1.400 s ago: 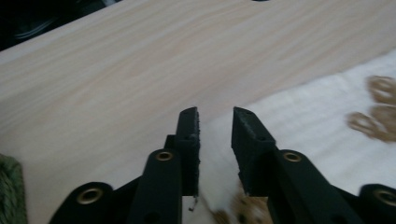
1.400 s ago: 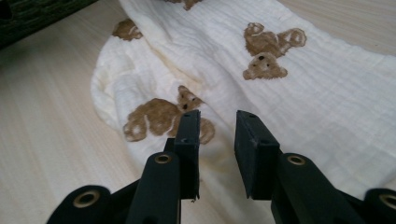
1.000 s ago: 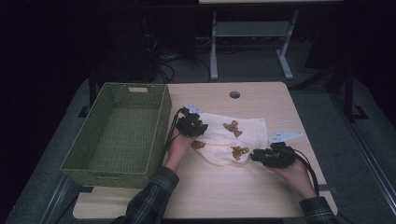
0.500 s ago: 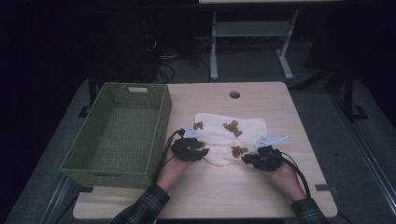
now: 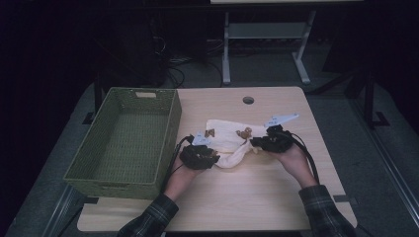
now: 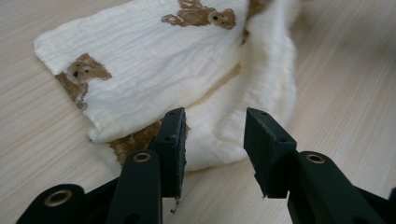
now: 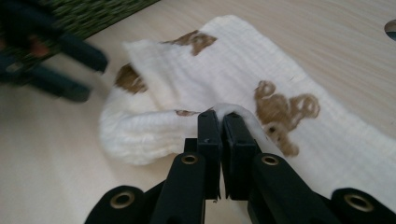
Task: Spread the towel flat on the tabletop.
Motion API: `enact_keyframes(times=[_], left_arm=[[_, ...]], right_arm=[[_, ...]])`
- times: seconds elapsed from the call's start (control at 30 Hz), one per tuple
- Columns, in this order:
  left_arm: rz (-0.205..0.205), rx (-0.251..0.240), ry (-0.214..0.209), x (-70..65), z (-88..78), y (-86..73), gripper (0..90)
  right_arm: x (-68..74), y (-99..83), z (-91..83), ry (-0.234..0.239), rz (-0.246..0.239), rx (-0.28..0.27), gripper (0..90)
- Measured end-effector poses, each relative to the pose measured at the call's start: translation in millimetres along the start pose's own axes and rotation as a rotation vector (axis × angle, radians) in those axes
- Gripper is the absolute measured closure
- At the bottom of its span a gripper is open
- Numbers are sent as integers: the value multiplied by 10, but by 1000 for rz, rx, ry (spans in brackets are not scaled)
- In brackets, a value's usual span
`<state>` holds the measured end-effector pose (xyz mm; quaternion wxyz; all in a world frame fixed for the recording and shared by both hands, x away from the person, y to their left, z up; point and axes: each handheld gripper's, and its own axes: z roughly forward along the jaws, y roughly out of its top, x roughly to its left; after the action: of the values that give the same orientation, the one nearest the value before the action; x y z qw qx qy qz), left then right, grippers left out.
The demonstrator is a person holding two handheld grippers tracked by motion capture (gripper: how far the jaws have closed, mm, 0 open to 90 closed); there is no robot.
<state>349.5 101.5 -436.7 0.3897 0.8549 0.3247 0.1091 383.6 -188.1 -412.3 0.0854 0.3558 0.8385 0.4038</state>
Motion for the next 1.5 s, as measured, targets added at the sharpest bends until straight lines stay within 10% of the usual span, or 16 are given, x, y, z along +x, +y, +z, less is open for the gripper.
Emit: enact_keyframes(times=[0.2, 0.5, 0.73, 0.93, 1.5], left_arm=[[0, 14, -8, 6, 36, -14, 583], [10, 31, -19, -4, 80, -25, 575], [12, 42, -16, 6, 89, -37, 569], [6, 32, -9, 34, 58, -38, 569], [4, 27, 5, 30, 10, -29, 564]], right_arm=[[-258, 115, 240, -12, 87, -16, 726], [-297, -55, -2, -52, 89, -34, 720], [-402, -98, 152, -50, 129, -9, 691], [-409, -119, 263, -50, 138, 26, 855], [-300, -475, -465, -79, 65, -74, 877]])
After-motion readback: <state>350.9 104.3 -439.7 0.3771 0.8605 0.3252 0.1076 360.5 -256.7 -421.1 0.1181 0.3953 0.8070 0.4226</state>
